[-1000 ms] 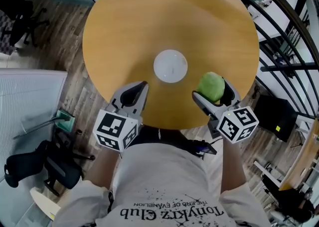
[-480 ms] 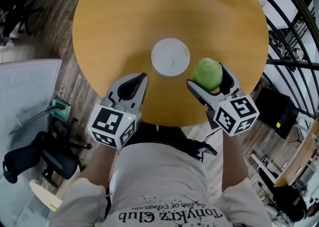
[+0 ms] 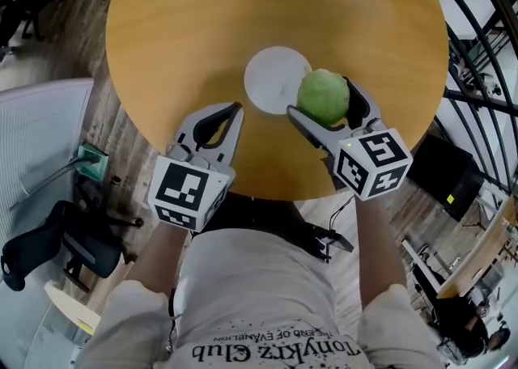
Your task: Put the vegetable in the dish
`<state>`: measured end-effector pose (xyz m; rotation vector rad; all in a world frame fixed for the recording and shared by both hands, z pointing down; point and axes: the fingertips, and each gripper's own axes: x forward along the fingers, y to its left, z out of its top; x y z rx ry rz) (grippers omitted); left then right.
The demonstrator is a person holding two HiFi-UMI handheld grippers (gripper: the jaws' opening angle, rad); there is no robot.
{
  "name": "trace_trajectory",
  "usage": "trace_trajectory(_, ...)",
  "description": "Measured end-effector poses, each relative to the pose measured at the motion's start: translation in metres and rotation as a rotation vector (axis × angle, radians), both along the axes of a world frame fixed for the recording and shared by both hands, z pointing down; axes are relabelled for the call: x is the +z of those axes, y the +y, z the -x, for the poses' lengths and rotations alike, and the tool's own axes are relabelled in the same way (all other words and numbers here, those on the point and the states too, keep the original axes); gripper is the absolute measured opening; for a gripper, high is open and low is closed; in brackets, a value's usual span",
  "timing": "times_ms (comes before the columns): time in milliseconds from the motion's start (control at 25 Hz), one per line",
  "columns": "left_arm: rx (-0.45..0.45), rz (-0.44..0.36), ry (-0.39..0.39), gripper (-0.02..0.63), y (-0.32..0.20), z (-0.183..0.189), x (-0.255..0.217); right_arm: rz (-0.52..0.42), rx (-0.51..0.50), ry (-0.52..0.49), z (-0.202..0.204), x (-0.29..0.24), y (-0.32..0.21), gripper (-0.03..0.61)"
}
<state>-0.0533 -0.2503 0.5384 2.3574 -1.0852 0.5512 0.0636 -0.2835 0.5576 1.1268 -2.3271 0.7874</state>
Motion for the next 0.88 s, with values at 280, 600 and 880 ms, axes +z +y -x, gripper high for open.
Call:
trace_trajectory(280,-0.022,0.027,0.022,0.023,-0.006,-0.002,0.017,0.045,-0.039,0.027,0.018,0.032,-0.010,0.491)
trace_trajectory(600,-0.040,0.048,0.029,0.023,-0.008,0.008,0.032,0.091,-0.063,0.075,0.033,0.070,-0.017,0.491)
trace_trajectory(880,-0.058,0.059,0.033,0.023,-0.010,0.008,0.037,0.097,-0.077,0.094,0.037,0.082,-0.021,0.491)
